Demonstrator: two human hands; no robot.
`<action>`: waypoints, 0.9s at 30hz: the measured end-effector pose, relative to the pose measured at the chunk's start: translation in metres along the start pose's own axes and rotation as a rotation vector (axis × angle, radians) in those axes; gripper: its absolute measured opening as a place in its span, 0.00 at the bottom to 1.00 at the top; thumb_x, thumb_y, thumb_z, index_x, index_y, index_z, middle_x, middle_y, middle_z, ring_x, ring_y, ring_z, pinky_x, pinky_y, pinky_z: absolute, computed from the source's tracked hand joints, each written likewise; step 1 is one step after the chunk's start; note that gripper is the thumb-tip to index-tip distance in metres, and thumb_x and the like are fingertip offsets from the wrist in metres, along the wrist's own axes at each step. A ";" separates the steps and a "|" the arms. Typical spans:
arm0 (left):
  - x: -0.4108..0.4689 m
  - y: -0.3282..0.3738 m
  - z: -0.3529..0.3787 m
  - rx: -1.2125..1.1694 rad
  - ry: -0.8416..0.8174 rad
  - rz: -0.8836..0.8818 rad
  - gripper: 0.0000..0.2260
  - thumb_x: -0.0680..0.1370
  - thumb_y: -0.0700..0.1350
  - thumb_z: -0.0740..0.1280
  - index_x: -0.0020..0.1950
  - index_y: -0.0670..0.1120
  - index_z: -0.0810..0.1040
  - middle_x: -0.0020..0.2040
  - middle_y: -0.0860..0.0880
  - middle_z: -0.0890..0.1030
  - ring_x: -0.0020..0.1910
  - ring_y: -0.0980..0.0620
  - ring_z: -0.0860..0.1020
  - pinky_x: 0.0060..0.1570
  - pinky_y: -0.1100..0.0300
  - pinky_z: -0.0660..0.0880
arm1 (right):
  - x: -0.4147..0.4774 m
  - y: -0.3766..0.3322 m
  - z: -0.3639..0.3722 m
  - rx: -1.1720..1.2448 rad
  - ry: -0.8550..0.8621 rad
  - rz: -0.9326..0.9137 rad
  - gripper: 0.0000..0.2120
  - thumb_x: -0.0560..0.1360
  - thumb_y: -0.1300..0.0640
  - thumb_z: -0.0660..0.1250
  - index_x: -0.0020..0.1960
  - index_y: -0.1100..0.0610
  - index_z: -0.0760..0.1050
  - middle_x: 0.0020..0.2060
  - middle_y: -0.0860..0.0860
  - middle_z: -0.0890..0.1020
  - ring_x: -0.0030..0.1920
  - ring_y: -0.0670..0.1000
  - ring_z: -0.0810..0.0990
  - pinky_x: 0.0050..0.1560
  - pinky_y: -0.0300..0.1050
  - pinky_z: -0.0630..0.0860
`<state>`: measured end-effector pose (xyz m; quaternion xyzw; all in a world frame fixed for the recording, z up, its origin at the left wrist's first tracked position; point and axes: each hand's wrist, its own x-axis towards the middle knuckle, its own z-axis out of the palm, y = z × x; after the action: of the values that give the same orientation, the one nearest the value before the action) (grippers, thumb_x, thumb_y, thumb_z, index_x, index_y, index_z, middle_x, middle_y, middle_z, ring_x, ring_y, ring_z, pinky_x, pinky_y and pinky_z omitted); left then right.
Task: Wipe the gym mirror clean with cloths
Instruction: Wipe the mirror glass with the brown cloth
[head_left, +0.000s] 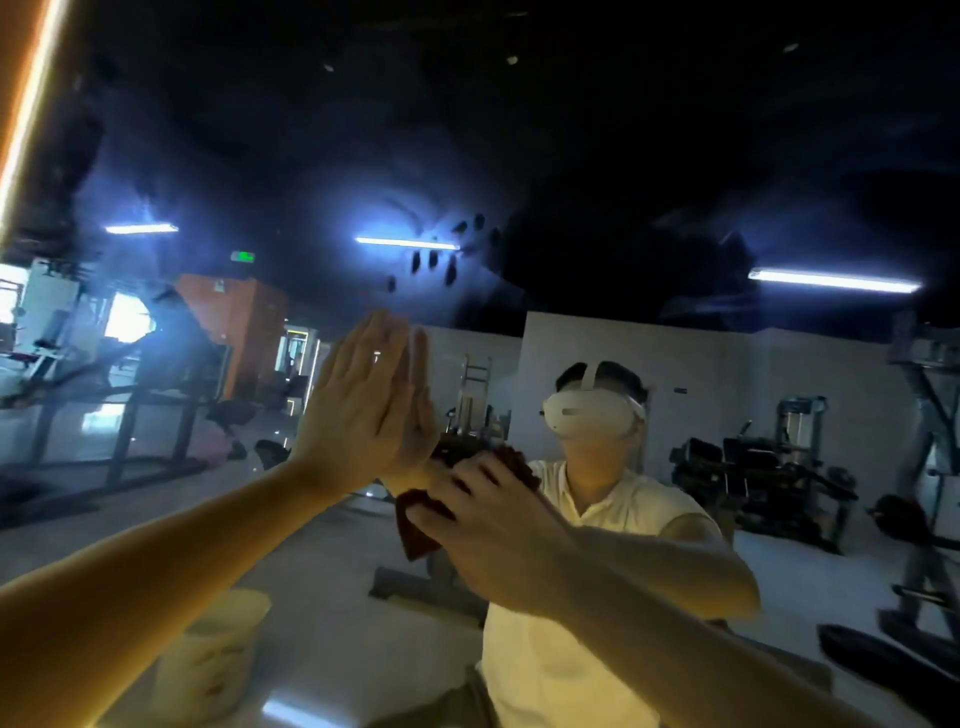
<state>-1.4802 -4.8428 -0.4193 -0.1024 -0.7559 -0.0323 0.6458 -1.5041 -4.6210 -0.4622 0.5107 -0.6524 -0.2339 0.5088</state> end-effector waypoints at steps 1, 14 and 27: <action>-0.008 0.000 0.004 0.034 -0.047 0.008 0.28 0.86 0.53 0.49 0.82 0.39 0.60 0.81 0.36 0.61 0.81 0.37 0.59 0.77 0.34 0.60 | -0.003 0.015 -0.004 -0.043 -0.047 -0.078 0.31 0.70 0.50 0.76 0.71 0.49 0.71 0.65 0.53 0.75 0.63 0.56 0.71 0.65 0.57 0.72; -0.064 0.002 0.000 0.048 -0.151 -0.055 0.34 0.86 0.61 0.40 0.84 0.40 0.54 0.84 0.39 0.54 0.84 0.40 0.52 0.80 0.37 0.53 | 0.040 0.031 -0.008 -0.106 0.262 0.744 0.27 0.77 0.52 0.68 0.74 0.57 0.69 0.58 0.62 0.75 0.58 0.62 0.75 0.59 0.58 0.73; -0.126 0.025 0.008 0.164 -0.453 -0.195 0.57 0.74 0.80 0.56 0.83 0.44 0.34 0.84 0.41 0.37 0.83 0.42 0.38 0.81 0.40 0.49 | -0.098 0.004 -0.006 -0.032 0.069 0.477 0.29 0.77 0.50 0.71 0.74 0.55 0.67 0.53 0.62 0.72 0.55 0.63 0.73 0.55 0.62 0.73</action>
<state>-1.4649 -4.8315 -0.5469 0.0191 -0.8876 -0.0095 0.4602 -1.5042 -4.5297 -0.4986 0.3419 -0.7330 -0.0999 0.5796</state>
